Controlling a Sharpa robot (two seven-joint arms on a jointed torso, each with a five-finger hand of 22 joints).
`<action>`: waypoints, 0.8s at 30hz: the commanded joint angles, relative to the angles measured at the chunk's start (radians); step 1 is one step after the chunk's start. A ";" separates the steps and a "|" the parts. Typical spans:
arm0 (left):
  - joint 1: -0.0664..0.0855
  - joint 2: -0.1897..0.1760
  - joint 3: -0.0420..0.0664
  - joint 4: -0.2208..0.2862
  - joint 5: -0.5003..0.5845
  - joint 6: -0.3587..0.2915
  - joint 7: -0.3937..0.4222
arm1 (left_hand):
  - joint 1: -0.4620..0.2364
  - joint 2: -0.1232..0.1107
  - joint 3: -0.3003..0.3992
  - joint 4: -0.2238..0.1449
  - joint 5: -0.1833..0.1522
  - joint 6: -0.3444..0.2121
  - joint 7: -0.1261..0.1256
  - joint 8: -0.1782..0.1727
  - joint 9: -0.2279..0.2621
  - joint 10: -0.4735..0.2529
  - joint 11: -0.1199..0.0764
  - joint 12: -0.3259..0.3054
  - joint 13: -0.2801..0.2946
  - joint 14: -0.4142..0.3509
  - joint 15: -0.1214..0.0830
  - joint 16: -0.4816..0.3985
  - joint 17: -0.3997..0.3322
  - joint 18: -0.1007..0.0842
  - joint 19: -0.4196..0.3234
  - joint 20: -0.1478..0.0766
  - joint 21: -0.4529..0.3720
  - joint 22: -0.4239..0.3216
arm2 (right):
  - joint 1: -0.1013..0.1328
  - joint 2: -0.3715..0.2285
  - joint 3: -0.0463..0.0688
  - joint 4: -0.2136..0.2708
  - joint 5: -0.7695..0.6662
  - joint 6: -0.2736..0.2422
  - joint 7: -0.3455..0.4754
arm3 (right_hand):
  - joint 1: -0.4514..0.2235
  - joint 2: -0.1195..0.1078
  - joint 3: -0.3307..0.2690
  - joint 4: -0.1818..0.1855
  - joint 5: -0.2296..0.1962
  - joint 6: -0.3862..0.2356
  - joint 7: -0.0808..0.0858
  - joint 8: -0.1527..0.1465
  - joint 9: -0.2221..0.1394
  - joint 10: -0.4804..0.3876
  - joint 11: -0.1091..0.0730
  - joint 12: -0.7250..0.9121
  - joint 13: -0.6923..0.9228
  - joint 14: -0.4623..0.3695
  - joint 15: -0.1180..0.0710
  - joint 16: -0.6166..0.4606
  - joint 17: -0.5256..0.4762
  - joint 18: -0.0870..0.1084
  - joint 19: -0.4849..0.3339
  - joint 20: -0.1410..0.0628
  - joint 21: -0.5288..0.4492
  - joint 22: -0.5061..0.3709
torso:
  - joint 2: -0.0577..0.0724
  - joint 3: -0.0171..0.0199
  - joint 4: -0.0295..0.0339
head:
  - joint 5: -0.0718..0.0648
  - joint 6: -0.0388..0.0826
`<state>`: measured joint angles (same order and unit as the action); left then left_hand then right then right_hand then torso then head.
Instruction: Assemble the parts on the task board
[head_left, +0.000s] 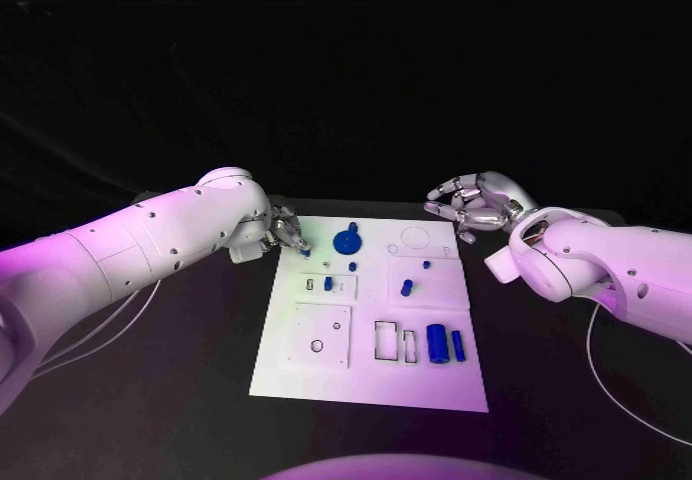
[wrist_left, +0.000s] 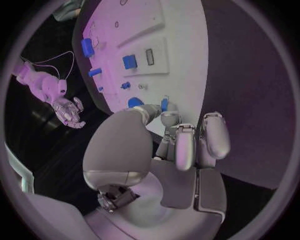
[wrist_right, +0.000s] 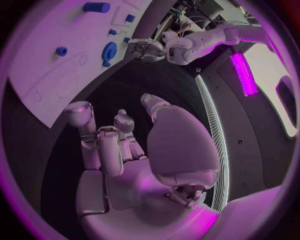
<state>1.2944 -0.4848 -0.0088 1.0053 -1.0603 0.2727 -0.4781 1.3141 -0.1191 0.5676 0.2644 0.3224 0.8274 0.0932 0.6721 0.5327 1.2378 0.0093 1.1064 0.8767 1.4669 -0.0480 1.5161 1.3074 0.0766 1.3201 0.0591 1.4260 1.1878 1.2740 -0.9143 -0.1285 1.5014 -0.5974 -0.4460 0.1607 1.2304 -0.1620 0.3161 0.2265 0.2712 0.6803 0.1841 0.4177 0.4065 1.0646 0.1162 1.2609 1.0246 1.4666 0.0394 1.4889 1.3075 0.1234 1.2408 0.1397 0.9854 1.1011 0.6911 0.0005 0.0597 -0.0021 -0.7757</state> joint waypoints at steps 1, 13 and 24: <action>0.000 -0.005 0.000 0.006 0.035 -0.014 0.014 | -0.007 -0.009 0.135 -0.121 0.004 -0.003 -0.001 0.012 0.037 -0.002 0.003 0.005 -0.002 0.066 0.000 -0.002 0.109 0.006 -0.001 0.000 -0.002 0.002 | -0.001 0.000 0.000 0.000 -0.005 0.018 -0.001 | -0.005 0.005 0.000 0.006 0.005 -0.006 0.011 0.004 -0.001 -0.003 -0.003 0.005 0.000 0.018 -0.002 -0.004 0.006 0.010 -0.010 0.000 -0.005 -0.001 | -0.001 0.0014 0.0000 | -0.001 -0.001; 0.001 -0.108 -0.001 0.153 0.143 -0.076 0.011 | -0.090 -0.055 0.289 -0.196 0.041 0.006 -0.012 0.074 0.064 0.016 -0.008 0.016 -0.005 0.065 -0.011 -0.006 0.097 0.005 0.006 -0.006 0.007 0.017 | -0.001 -0.007 -0.001 -0.001 -0.005 0.019 -0.004 | -0.006 0.006 0.000 0.008 0.006 -0.006 0.011 0.005 -0.001 -0.003 -0.003 0.004 -0.001 0.017 -0.002 -0.005 0.005 0.010 -0.011 0.000 -0.007 -0.003 | -0.003 0.0024 0.0066 | -0.001 -0.002; -0.017 -0.204 -0.001 0.343 0.106 -0.165 0.016 | -0.148 -0.081 0.338 -0.238 0.125 0.026 -0.025 0.104 0.068 0.047 -0.021 0.025 -0.004 0.071 -0.023 0.004 0.118 -0.005 0.039 -0.019 0.031 0.065 | -0.002 -0.012 -0.002 0.001 -0.005 0.019 -0.004 | -0.006 0.006 -0.001 0.009 0.007 -0.005 0.011 0.006 -0.001 -0.003 -0.004 0.005 -0.001 0.017 -0.002 -0.005 0.004 0.010 -0.011 0.000 -0.008 -0.003 | -0.005 0.0020 0.0115 | 0.002 -0.007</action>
<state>1.2799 -0.6870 -0.0099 1.3371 -0.9454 0.1610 -0.4753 1.1731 -0.2029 0.7251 0.2012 0.4431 0.8448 0.0763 0.7723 0.5787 1.2816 -0.0123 1.1279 0.8733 1.4668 -0.0626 1.5161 1.3073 0.0766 1.3528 0.0412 1.4524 1.2524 1.2732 -0.9254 -0.1305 1.5008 -0.5977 -0.4420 0.1565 1.2304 -0.1620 0.3134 0.2293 0.2710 0.6804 0.1841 0.4176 0.4066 1.0647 0.1162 1.2609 1.0246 1.4666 0.0393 1.4890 1.3073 0.1234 1.2335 0.1397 0.9812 1.0992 0.6865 0.0025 0.0701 -0.0023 -0.7822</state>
